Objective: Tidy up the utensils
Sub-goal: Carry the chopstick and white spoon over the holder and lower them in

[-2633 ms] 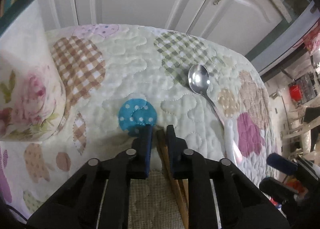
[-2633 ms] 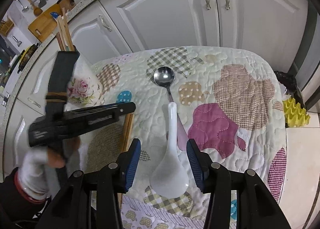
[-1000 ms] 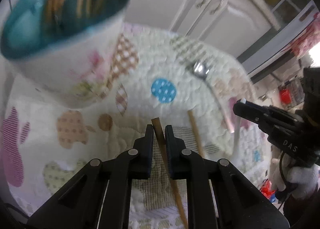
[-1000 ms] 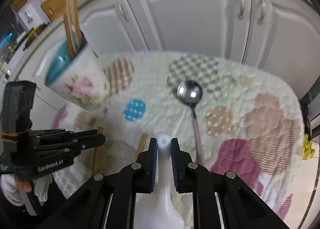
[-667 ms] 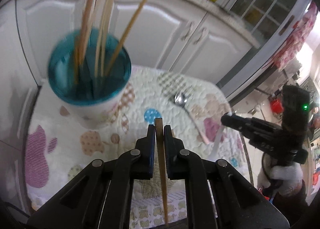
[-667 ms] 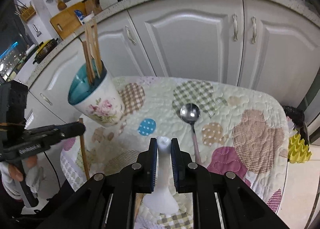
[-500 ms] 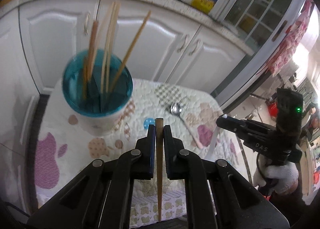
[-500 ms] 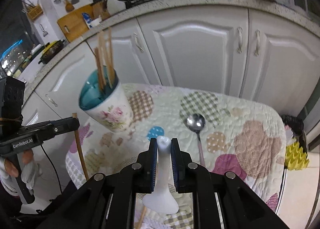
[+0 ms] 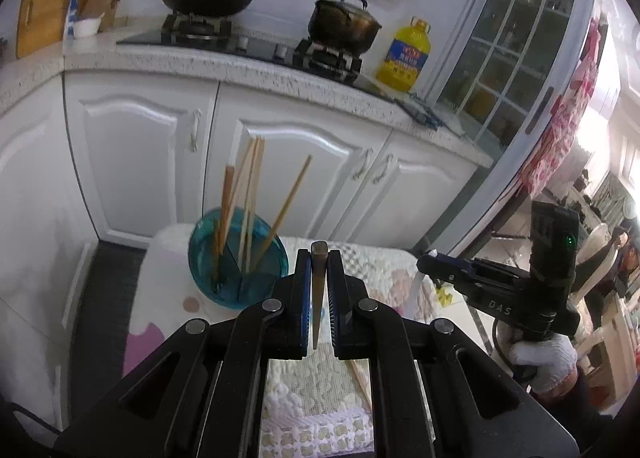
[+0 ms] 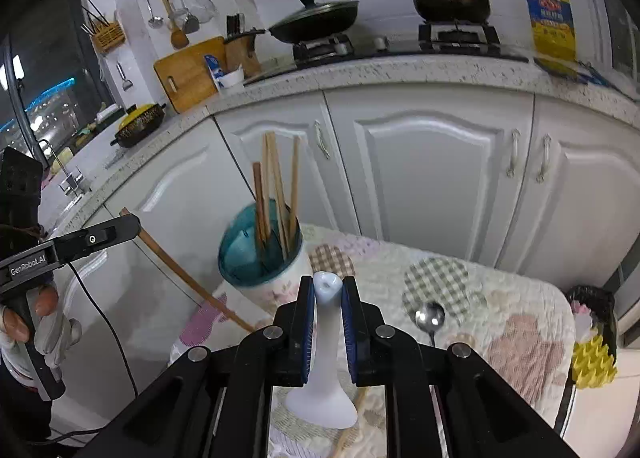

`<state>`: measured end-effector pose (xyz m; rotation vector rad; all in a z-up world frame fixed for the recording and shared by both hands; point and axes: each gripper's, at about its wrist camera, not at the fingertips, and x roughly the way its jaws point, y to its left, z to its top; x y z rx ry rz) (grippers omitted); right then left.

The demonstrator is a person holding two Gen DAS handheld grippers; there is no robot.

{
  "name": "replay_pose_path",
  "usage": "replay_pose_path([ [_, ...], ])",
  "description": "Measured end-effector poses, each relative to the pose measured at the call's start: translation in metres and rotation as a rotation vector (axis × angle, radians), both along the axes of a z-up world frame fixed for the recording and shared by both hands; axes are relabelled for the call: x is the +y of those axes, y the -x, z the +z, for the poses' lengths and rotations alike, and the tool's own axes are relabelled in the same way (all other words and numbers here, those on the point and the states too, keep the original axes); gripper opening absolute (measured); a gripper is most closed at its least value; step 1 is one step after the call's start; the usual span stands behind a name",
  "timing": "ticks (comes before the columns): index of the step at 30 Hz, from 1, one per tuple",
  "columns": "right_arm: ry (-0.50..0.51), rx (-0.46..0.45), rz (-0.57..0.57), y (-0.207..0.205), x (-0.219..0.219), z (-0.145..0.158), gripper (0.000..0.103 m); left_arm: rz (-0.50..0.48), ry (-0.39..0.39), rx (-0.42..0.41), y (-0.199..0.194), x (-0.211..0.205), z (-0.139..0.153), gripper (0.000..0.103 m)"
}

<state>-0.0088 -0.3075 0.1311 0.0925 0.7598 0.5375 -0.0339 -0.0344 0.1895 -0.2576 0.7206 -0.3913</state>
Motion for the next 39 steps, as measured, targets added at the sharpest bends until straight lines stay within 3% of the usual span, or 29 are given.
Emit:
replay_pose_path([
  [11,-0.014,-0.088,0.049,-0.026,0.043,0.046,0.013,0.074,-0.029,-0.126,-0.007,0.035,0.059,0.007],
  [17,-0.022,-0.113,0.061,-0.053,0.077,0.056,0.013,0.135,-0.084,-0.141,-0.025,0.053,0.066,0.007],
  [25,-0.001,-0.142,0.057,-0.091,0.121,0.042,0.013,0.192,-0.166,-0.1,-0.056,0.059,0.032,0.007],
  [32,0.043,-0.151,0.025,-0.116,0.146,0.002,0.013,0.201,-0.189,-0.038,-0.078,0.054,-0.005,0.007],
  [39,0.068,-0.06,0.043,-0.123,0.146,-0.037,0.011,0.18,-0.192,0.005,-0.091,0.041,-0.032,0.007],
])
